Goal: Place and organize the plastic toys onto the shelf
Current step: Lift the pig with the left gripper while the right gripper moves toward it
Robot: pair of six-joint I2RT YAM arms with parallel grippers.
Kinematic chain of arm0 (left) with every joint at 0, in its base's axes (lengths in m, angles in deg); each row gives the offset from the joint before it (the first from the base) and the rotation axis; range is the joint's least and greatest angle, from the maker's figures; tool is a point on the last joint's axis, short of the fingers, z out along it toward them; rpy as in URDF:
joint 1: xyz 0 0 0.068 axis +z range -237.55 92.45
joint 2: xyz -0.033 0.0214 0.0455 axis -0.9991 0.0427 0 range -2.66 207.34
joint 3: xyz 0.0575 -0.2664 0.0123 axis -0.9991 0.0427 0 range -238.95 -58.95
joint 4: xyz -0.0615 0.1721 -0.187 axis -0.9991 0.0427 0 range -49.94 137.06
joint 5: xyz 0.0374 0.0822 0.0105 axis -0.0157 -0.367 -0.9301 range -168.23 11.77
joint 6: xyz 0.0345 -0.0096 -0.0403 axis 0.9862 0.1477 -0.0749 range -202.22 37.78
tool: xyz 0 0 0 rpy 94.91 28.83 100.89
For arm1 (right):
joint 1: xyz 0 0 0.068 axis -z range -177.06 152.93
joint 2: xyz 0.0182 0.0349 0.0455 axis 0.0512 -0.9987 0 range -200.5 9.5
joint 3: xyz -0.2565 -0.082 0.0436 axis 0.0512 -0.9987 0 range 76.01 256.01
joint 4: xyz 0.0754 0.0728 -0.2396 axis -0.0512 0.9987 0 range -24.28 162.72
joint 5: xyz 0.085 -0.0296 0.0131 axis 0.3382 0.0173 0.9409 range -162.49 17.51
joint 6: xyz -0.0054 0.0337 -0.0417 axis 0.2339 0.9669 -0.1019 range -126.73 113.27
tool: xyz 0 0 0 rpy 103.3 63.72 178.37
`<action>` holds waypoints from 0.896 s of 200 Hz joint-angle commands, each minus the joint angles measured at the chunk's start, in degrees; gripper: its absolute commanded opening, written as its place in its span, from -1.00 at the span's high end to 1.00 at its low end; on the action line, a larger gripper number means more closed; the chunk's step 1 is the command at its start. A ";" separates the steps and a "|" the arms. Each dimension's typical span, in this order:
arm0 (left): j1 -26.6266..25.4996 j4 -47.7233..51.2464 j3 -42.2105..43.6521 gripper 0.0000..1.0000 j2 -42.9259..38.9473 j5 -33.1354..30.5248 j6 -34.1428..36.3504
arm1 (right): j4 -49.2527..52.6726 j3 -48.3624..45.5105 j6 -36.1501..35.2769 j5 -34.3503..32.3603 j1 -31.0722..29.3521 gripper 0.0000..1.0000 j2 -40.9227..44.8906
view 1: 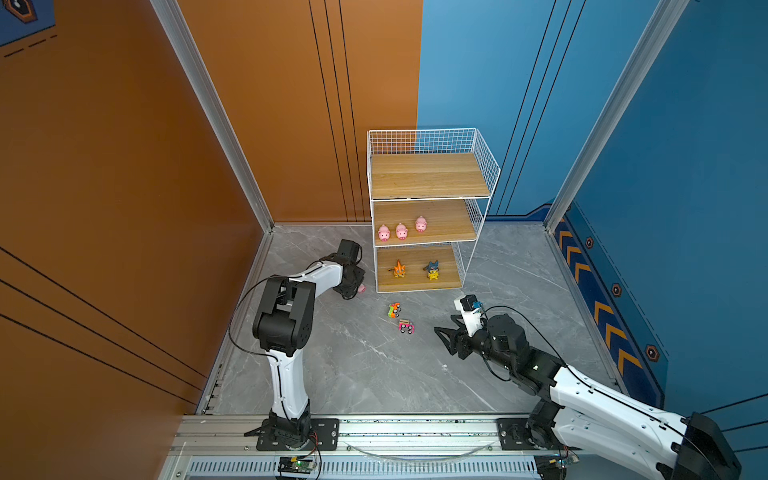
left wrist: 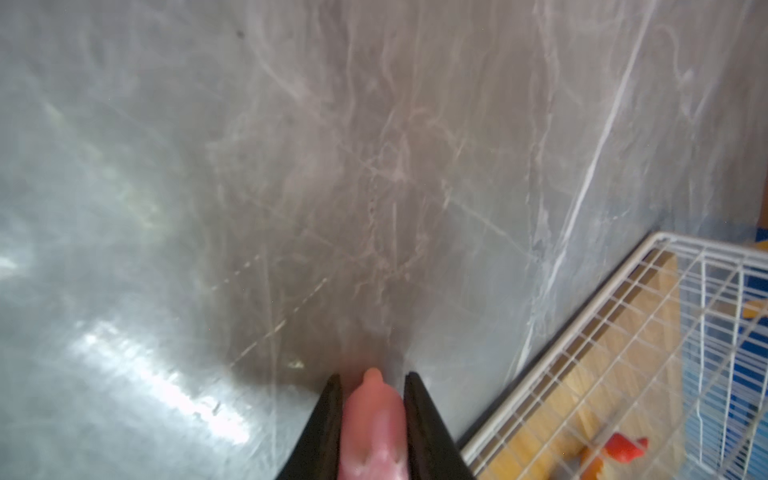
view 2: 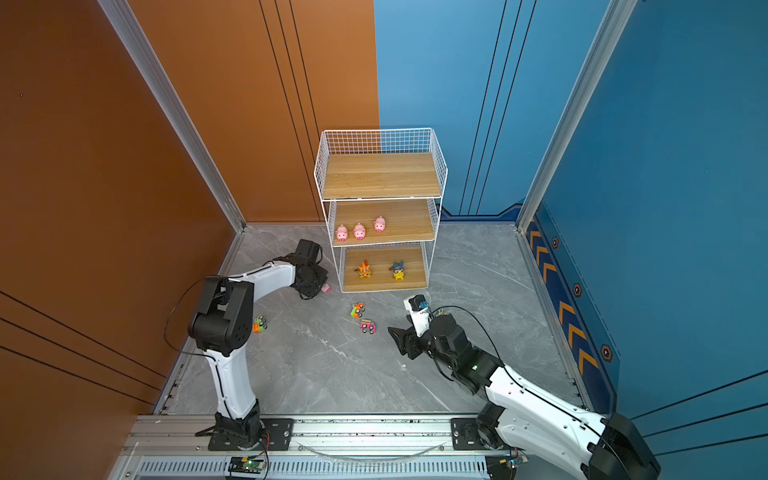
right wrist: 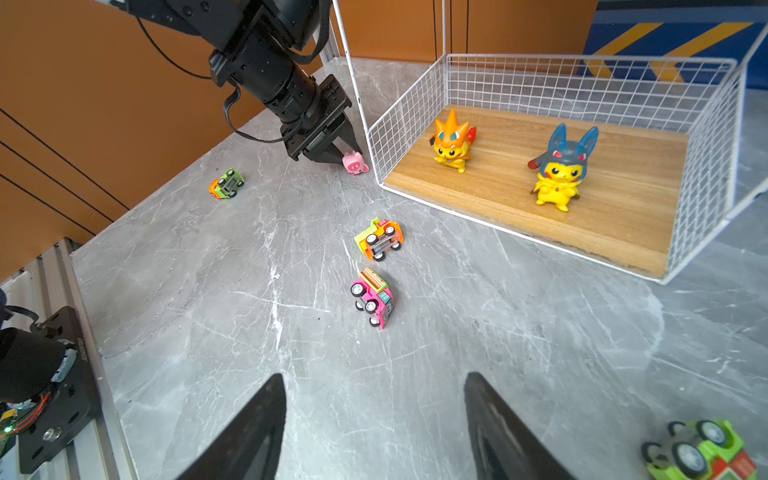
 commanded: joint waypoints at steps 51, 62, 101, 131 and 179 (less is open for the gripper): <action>1.15 -5.64 13.14 0.50 -9.38 6.71 2.56 | -9.81 4.55 12.72 -2.22 -7.43 -0.35 -11.10; 0.98 -6.71 15.83 0.50 -11.04 7.49 2.12 | -13.36 4.62 16.23 -3.26 -8.40 -0.35 -13.51; 0.38 -10.23 21.22 0.50 -18.39 10.12 0.55 | -23.36 7.51 23.87 -6.96 -11.99 -0.32 -24.11; 0.07 -10.34 25.56 0.50 -26.25 10.51 -0.09 | -27.68 12.52 26.39 -10.77 -14.61 -0.30 -33.38; 0.12 -10.88 28.80 0.49 -33.31 12.20 -1.48 | -34.73 16.31 29.37 -13.57 -15.75 -0.29 -41.45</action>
